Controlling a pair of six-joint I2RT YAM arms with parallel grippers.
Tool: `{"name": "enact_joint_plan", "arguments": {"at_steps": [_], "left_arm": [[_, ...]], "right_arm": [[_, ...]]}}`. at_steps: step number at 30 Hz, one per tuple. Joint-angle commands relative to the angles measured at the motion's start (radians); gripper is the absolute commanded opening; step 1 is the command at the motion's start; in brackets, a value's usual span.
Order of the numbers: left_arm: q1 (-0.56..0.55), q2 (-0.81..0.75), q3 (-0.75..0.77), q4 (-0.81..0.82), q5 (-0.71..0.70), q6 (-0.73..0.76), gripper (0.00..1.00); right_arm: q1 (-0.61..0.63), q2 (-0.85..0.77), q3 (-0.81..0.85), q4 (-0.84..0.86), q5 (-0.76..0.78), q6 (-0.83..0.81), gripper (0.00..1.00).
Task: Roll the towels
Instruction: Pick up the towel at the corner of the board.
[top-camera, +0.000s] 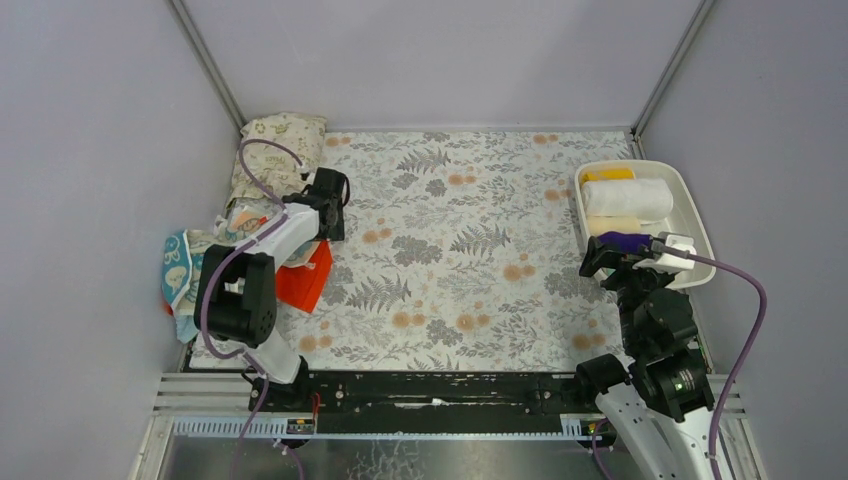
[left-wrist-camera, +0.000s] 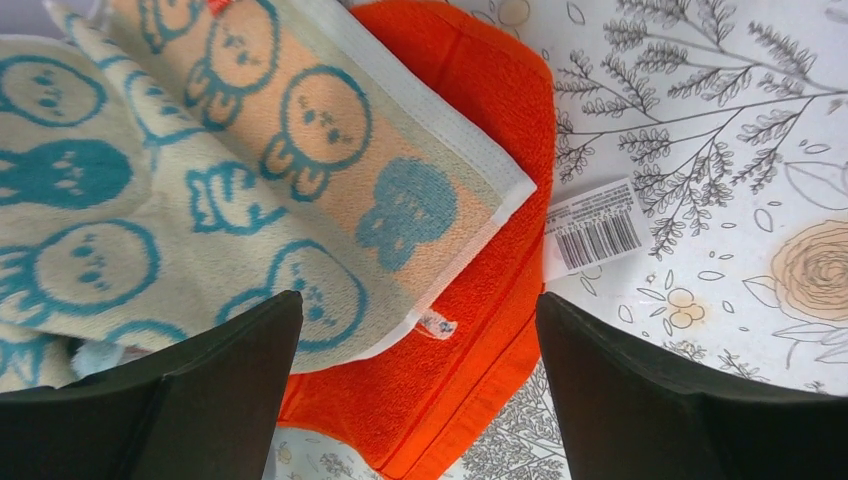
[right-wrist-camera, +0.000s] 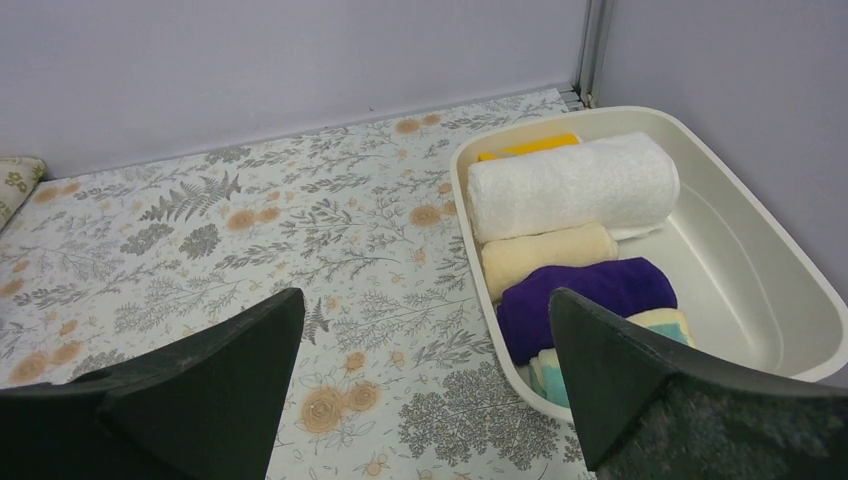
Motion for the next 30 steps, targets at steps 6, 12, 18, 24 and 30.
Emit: {"name": "enact_joint_plan", "arguments": {"at_steps": [6,12,18,24,30], "left_arm": [[0.024,0.085,0.034,-0.013,0.018,0.039,0.72],[0.019,0.022,-0.029,-0.054,-0.076,0.06,0.72],[-0.026,0.053,-0.035,-0.116,-0.207,0.044,0.71],[-0.098,0.103,-0.049,-0.156,-0.304,0.036,0.72],[-0.103,0.185,-0.04,-0.188,-0.378,0.011,0.72]], "right_arm": [[-0.005,-0.028,-0.006,0.06,-0.026,0.007,0.99],[-0.004,-0.036,-0.018,0.076,-0.027,0.005,0.99],[-0.005,-0.043,-0.019,0.073,-0.025,0.007,0.99],[-0.002,-0.05,-0.022,0.076,-0.023,0.006,0.99],[0.004,-0.055,-0.025,0.077,-0.016,0.005,0.99]]}}
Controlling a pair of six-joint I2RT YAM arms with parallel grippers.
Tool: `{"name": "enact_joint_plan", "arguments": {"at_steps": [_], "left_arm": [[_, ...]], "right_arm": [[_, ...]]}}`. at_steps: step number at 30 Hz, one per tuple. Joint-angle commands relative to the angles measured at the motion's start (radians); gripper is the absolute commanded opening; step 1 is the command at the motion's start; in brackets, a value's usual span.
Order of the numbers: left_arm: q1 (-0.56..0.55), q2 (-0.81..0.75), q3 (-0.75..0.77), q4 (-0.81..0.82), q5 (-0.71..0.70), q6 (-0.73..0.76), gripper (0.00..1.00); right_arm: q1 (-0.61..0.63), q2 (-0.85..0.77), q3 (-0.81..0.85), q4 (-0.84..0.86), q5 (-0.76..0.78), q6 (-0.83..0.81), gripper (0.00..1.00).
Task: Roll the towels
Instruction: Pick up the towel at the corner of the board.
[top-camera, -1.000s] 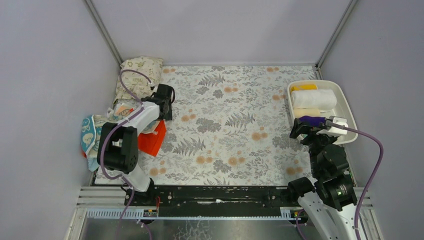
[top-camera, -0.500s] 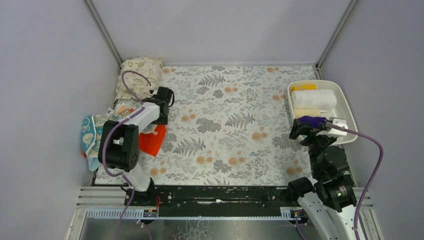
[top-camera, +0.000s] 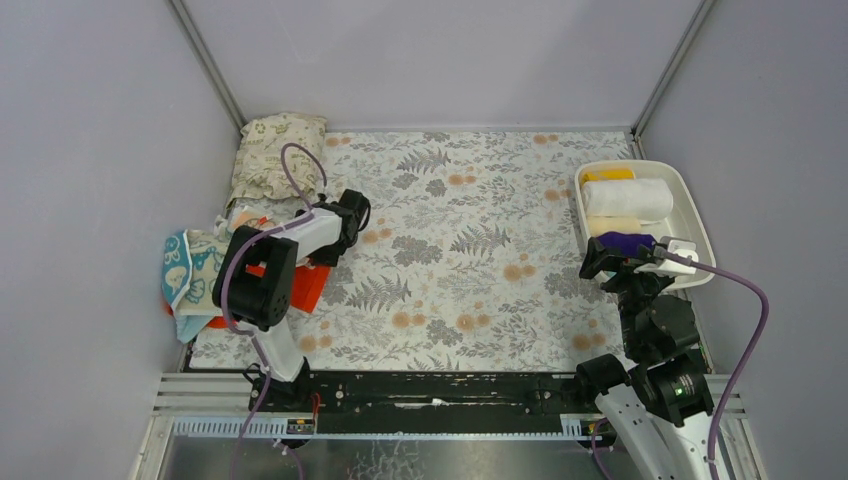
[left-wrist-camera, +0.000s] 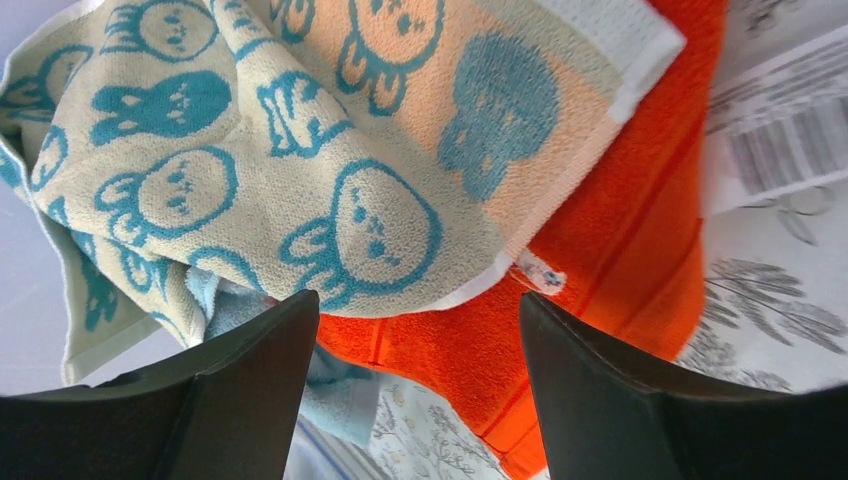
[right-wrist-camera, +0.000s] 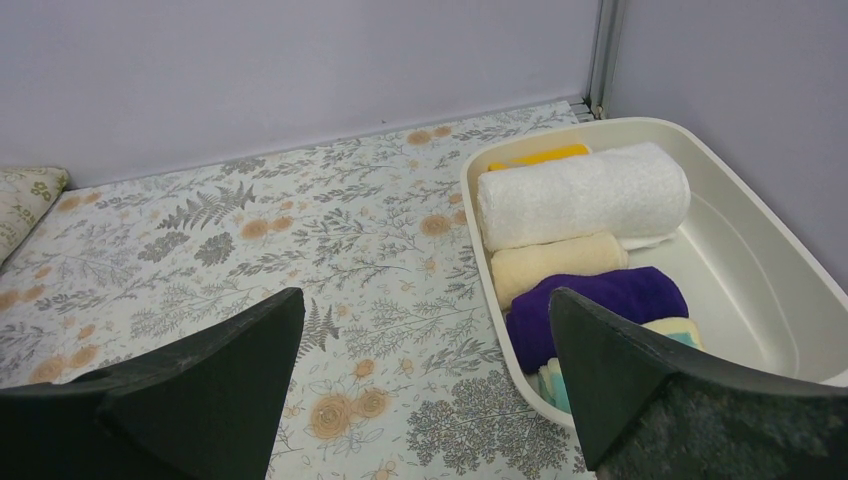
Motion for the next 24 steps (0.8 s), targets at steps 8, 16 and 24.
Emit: {"name": "enact_joint_plan", "arguments": {"at_steps": [8,16,24], "left_arm": [[0.0,0.19,0.058,-0.054,-0.251,-0.027,0.66],[0.022,0.208,0.112,-0.035,-0.374,-0.015,0.45],[0.074,0.091,0.178,0.004,-0.372,0.054,0.05]], "right_arm": [[0.003,-0.015,-0.003,0.053,0.01,0.004,0.99],[0.003,-0.012,-0.005,0.054,0.01,0.003,0.99],[0.004,-0.011,-0.003,0.053,0.004,0.004,0.99]]}}
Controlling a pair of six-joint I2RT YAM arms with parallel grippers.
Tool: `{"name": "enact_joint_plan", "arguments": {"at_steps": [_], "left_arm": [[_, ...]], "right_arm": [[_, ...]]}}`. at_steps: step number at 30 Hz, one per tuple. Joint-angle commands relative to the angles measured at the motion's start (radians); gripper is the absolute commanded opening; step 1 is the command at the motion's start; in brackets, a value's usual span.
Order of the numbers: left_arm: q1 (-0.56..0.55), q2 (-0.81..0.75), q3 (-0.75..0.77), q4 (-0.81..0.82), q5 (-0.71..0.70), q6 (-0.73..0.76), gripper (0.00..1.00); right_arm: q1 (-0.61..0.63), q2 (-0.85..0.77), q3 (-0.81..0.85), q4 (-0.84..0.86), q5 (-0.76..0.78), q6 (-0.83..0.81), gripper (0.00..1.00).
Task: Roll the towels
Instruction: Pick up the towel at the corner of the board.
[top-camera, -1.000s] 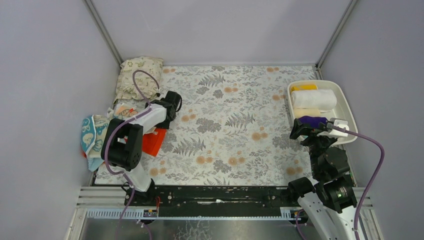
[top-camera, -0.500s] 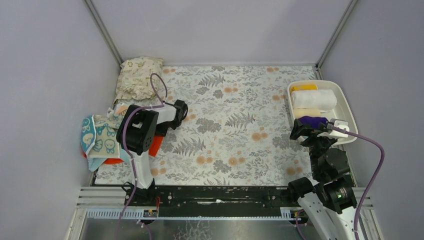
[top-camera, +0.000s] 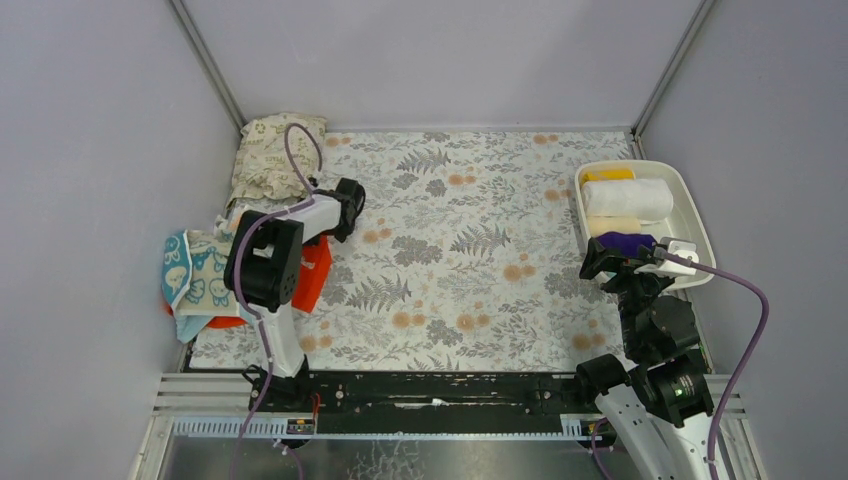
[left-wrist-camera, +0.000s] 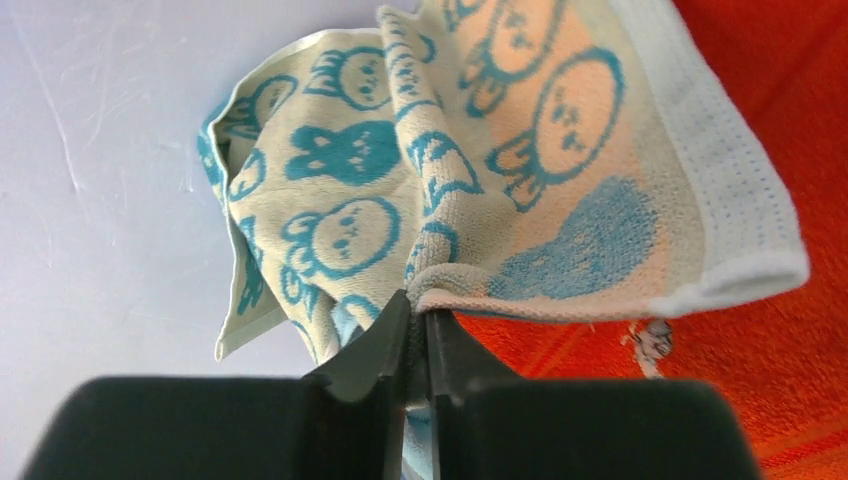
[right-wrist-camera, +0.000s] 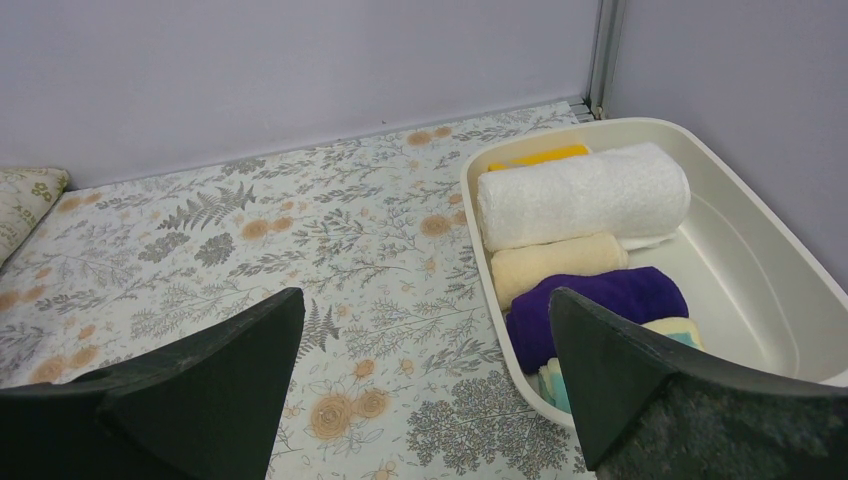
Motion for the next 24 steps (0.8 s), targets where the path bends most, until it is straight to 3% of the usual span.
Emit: {"name": "enact_joint_plan", "arguments": {"at_steps": [1,6,10,18,21,24], "left_arm": [[0.017,-0.11,0.071,0.026,-0.051,0.03,0.0],[-0.021,-0.255,0.244,-0.045,0.011,0.068,0.0],[-0.113,-0.317,0.521,-0.147,0.059,0.075,0.0],[-0.467,-0.279,0.981,-0.235,0.256,0.033,0.0],[-0.581,-0.225,1.046,-0.221,0.387,0.004,0.01],[-0.643,-0.172,1.016,-0.178,0.525,-0.034,0.08]], "right_arm": [[0.003,-0.004,0.0,0.053,0.002,0.002,0.99],[0.004,-0.004,0.002,0.052,-0.002,0.004,0.99],[0.004,-0.006,0.003,0.052,-0.003,0.001,0.99],[0.005,-0.006,0.006,0.045,0.005,0.001,0.99],[0.004,-0.005,0.007,0.044,0.004,-0.002,0.99],[0.004,-0.003,0.01,0.042,0.006,-0.002,0.99]]}}
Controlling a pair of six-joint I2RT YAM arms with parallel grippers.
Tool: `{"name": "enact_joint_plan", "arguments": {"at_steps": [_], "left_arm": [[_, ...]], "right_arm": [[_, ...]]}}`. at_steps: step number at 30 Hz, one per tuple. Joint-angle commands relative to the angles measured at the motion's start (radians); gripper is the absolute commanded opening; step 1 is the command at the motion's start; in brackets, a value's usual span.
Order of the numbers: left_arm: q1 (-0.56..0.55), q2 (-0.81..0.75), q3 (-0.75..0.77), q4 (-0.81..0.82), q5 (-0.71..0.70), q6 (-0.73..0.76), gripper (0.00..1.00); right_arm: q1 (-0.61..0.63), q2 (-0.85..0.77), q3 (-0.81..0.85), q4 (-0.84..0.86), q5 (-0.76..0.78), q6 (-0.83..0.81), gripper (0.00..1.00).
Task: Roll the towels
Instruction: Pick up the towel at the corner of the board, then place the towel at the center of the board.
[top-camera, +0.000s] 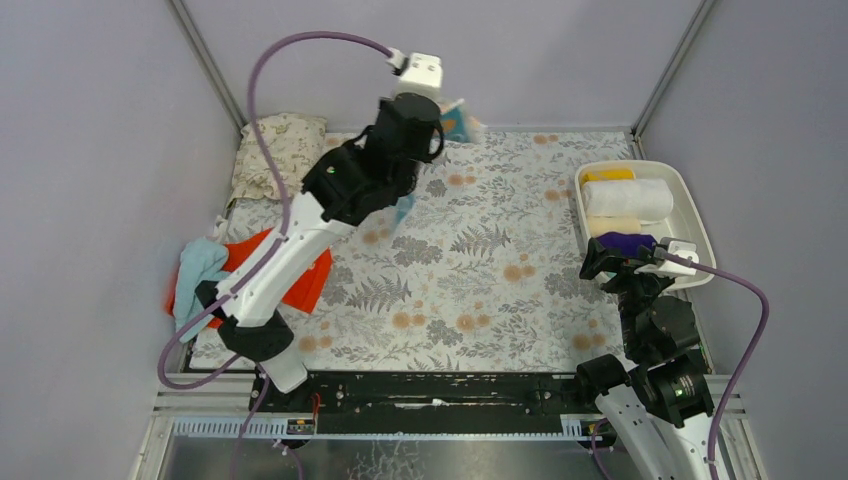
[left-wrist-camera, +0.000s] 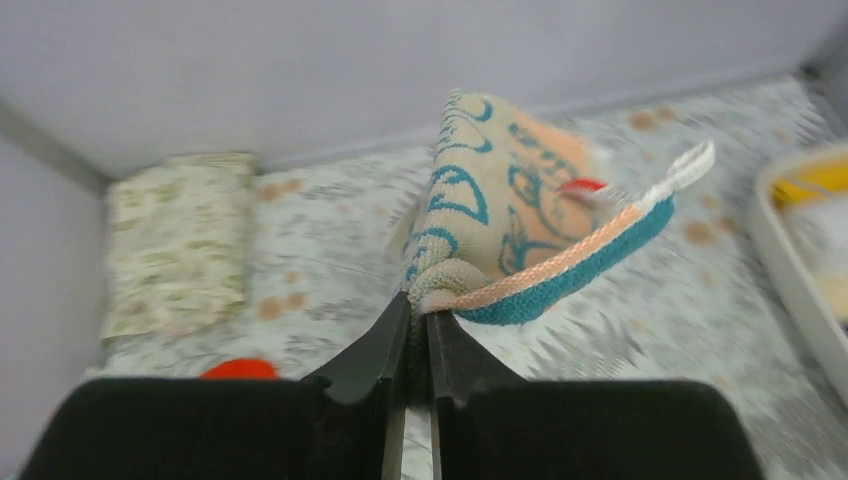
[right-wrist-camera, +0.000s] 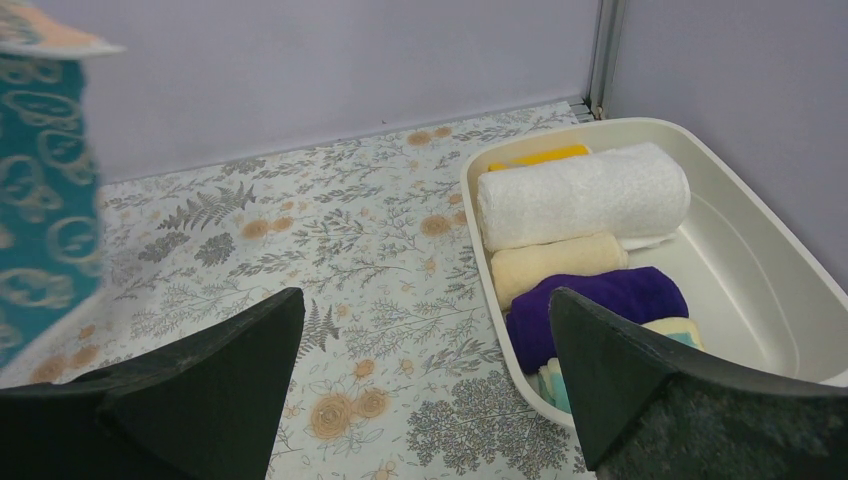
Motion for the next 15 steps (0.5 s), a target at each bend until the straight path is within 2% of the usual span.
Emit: {"name": "enact_joint_plan", "arguments": {"at_steps": [1,2,5,7,11,15], "left_arm": [[-0.064,0.114,-0.055,0.01,0.277,-0.075,0.14],[-0.077,0.132,-0.079,0.03,0.325,-0.092,0.19],[-0.112,0.169,-0.151,0.084,0.468,-0.145,0.24],[-0.146,0.175,-0.215,0.135,0.558,-0.166,0.38],[-0.196,0.126,-0.401,0.273,0.691,-0.203,0.53],[-0.184,0.01,-0.664,0.421,0.67,-0.256,0.61]], "right_arm": [[0.004,-0.002,0.012,0.038,0.007,-0.002,0.99],[0.005,0.0,0.013,0.036,0.006,-0.001,0.99],[0.004,0.011,0.02,0.032,0.002,0.001,0.99],[0.004,0.02,0.025,0.028,0.0,0.001,0.99],[0.004,0.048,0.04,0.022,-0.011,0.005,0.99],[0.005,0.091,0.062,0.002,-0.041,0.014,0.99]]}}
